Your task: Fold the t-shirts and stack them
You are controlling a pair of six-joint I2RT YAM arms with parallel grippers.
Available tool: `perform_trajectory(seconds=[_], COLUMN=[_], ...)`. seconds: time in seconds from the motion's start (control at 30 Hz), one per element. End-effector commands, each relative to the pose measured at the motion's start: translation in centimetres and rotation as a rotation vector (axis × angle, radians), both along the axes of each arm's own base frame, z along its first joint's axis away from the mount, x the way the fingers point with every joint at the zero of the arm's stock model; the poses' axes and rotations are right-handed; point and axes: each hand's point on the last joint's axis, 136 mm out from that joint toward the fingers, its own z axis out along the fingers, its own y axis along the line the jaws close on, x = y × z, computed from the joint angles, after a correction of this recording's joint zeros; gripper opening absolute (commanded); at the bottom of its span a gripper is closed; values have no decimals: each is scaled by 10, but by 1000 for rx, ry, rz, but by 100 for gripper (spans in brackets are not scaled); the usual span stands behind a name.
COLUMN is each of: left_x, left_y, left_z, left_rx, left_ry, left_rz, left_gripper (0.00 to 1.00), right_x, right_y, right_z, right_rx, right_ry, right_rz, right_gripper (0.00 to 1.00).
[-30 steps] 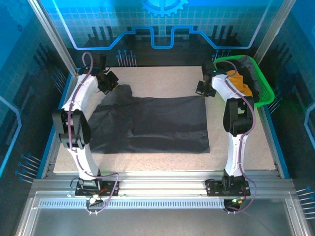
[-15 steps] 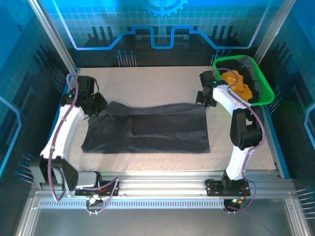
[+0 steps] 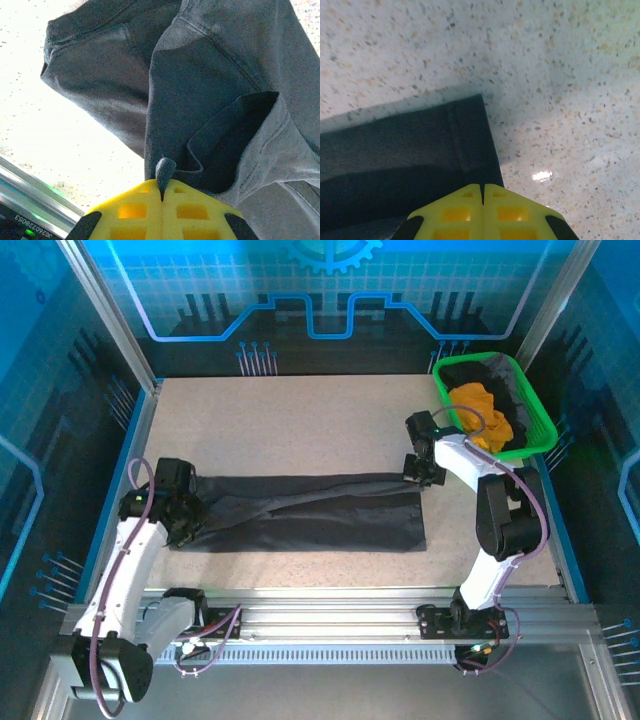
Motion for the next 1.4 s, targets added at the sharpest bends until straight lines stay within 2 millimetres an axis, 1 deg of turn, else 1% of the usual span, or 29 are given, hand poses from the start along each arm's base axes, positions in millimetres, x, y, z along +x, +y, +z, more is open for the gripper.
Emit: perform_trajectory(seconds=[0.0,0.1,0.17,0.23,0.4,0.5,0.6,0.63,0.7,0.77,0.8,0.93,1.03,1.07,1.17,1.23,1.3,1.37], left_x=[-16,-26,-33,-37,-36,-39,-40,-38,-38,-33,-30,-19,-12,-10,-6,-6,-6,-6], left_y=[2,2,5,9,11,14,12,11,11,10,9,9,9,9,11,13,14,15], left_z=[-8,-15,-15,-13,-11,-11,-18,-20,-23,-25,-24,-21,-20,-21,-20,-21,-22,-23], left_rx=[8,6,24,44,54,71,62,56,59,46,38,39,42,44,52,59,66,68], left_ry=[62,105,120,114,106,109,128,127,144,140,130,114,107,106,103,104,103,106], left_rz=[16,22,31,44,54,64,64,61,75,89,91,96,92,92,100,108,115,121], left_gripper=[0,0,0,0,0,0,0,0,0,4,6,10,12,12,11,11,11,11], right_x=[-6,-8,-9,-9,-17,-25,-35,-38,-45,-50,-52,-51,-44,-40,-26,-20,-22,-32], right_y=[-4,-6,-8,-7,-2,1,1,0,-2,-6,-7,-7,3,9,28,40,48,51], right_z=[6,6,10,15,22,18,8,5,2,4,7,23,28,27,21,16,7,-3], right_rx=[-21,-35,-39,-40,-50,-46,-44,-45,-49,-53,-50,22,105,137,214,246,262,268], right_ry=[-2,2,-9,-20,-19,-2,39,52,75,82,76,18,-1,1,17,35,82,137], right_rz=[-16,-25,-28,-21,2,5,-5,-13,-34,-63,-78,-149,-180,-183,-176,-159,-153,-153], right_gripper=[0,0,0,0,0,0,0,1,8,20,23,28,30,30,29,26,23,18])
